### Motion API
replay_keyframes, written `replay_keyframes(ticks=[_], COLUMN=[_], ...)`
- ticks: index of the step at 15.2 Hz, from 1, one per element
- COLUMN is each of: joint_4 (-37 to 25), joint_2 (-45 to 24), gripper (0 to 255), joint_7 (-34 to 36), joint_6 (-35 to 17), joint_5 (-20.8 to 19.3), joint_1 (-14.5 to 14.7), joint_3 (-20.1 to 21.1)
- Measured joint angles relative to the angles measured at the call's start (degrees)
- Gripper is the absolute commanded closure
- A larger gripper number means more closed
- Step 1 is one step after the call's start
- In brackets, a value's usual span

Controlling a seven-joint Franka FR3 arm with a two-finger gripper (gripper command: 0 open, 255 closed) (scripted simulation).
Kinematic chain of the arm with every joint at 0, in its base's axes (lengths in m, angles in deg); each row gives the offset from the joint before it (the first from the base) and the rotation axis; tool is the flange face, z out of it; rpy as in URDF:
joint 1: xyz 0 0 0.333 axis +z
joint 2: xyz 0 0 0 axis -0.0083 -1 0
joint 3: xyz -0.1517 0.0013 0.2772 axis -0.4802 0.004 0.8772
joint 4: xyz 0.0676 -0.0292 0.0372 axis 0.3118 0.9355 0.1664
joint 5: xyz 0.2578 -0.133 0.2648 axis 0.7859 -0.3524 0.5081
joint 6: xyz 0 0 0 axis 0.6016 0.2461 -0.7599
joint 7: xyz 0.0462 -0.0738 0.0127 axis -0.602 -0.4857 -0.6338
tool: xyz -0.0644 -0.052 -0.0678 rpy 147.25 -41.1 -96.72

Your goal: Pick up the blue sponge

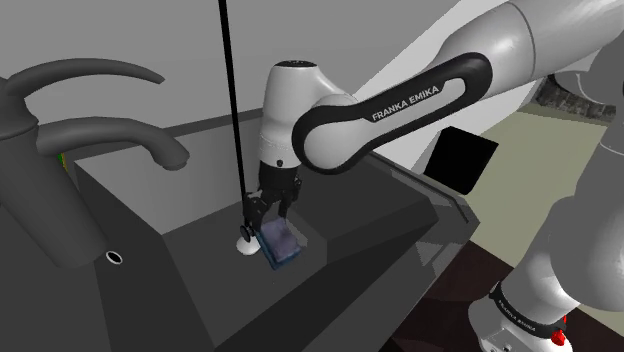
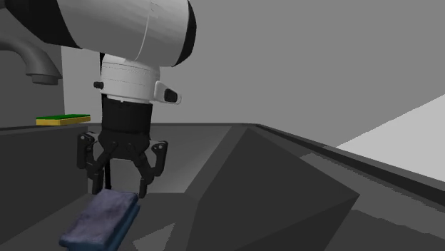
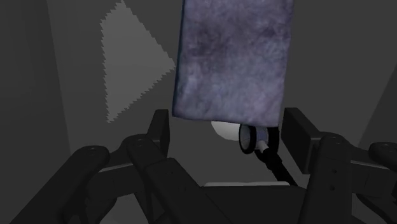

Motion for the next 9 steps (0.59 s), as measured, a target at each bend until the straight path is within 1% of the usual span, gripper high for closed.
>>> replay_keyframes(ticks=[9], joint_4=[-3.83], joint_2=[2.54], gripper=[255], joint_7=[-0.29], joint_6=[6.19], joint_5=[1.09], joint_1=[-0.33], joint_3=[0.17])
